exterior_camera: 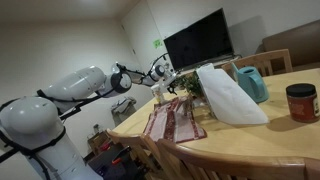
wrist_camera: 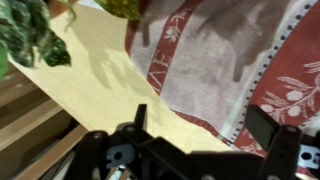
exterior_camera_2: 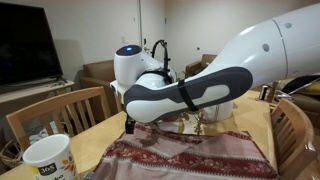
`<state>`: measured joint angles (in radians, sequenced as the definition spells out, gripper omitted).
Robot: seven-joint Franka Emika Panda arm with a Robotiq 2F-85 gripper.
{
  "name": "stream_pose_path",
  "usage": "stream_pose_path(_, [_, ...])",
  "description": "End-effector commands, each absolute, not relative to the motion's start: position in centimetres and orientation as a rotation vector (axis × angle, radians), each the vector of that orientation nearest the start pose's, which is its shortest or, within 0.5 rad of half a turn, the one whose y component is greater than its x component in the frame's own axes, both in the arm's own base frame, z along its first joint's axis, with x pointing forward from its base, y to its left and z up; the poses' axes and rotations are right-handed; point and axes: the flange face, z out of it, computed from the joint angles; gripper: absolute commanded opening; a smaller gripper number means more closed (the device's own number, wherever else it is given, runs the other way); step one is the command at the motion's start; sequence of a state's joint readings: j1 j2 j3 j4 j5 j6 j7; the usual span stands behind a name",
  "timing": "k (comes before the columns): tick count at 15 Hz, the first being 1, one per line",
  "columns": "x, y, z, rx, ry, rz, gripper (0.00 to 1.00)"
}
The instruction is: Straighten the red cloth
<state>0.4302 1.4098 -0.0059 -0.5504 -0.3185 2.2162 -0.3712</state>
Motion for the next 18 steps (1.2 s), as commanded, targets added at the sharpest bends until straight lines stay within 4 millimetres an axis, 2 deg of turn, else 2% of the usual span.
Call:
stream_pose_path(1, [74.0, 35.2, 16.2, -2.903, -1.628, -0.307, 1.0])
stream_pose_path(2, [73.8, 35.3, 16.3, -2.898, -1.631, -0.294, 0.75])
stream_pose_path(3, [73.8, 35.5, 16.5, -2.903, -1.617, -0.296, 0.74])
stream_pose_path(9, [74.9, 34.3, 19.0, -2.98, -1.511, -0.369, 0.27])
stream_pose_path(10, [74.7, 35.0, 17.5, -2.946, -1.553, -0.389, 0.45])
stream_pose_path(12, [75.1, 34.5, 18.2, -2.955, -1.532, -0.403, 0.29])
stream_pose_path(15, [75.1, 34.4, 18.2, -2.957, -1.53, -0.398, 0.27])
stream_pose_path(16, [75.1, 34.4, 18.2, -2.957, -1.531, -0.396, 0.07])
stream_pose_path(17, [75.1, 34.3, 18.3, -2.969, -1.526, -0.385, 0.05])
stream_pose_path(18, [75.2, 34.1, 18.6, -2.975, -1.515, -0.385, 0.0])
